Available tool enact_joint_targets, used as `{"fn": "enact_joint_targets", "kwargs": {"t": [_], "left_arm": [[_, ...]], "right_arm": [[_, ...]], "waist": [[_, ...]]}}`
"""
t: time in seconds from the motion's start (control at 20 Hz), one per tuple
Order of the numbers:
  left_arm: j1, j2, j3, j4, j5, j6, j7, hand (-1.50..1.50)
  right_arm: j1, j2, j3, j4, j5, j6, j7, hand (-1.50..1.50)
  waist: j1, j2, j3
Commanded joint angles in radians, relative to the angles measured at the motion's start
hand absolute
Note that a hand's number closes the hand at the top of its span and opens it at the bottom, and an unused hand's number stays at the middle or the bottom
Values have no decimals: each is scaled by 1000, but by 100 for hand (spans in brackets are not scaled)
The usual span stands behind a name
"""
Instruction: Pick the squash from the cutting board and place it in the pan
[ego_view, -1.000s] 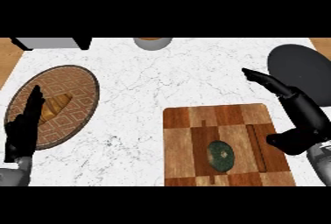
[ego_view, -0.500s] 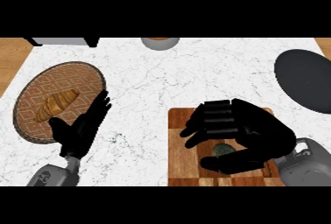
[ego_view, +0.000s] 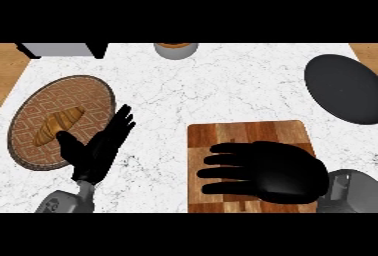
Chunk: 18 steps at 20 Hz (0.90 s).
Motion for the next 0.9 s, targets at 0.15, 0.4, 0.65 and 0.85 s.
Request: {"fn": "enact_joint_targets", "kwargs": {"t": [0.15,0.4,0.65,0.85], "left_arm": [[34,5,7,-12,7,0,7,0],[24,-19,4,-6,0,18,11,0],[15,-4,13,-39,4,-5,21,0],[37,18,39,-20,1,-52,-8,0]], "right_arm": [[-50,-140,175,-140,439,111,271,-150],[-52,-116,339,-240,638,360,488,-150],[52,-20,521,-290,828,551,705,-150],[155,84,596,-237,923,615,824,-150]], "waist": [[-23,-14,-2],[-25,-9,-2],[-15,1,1],[-3,8,2]]}}
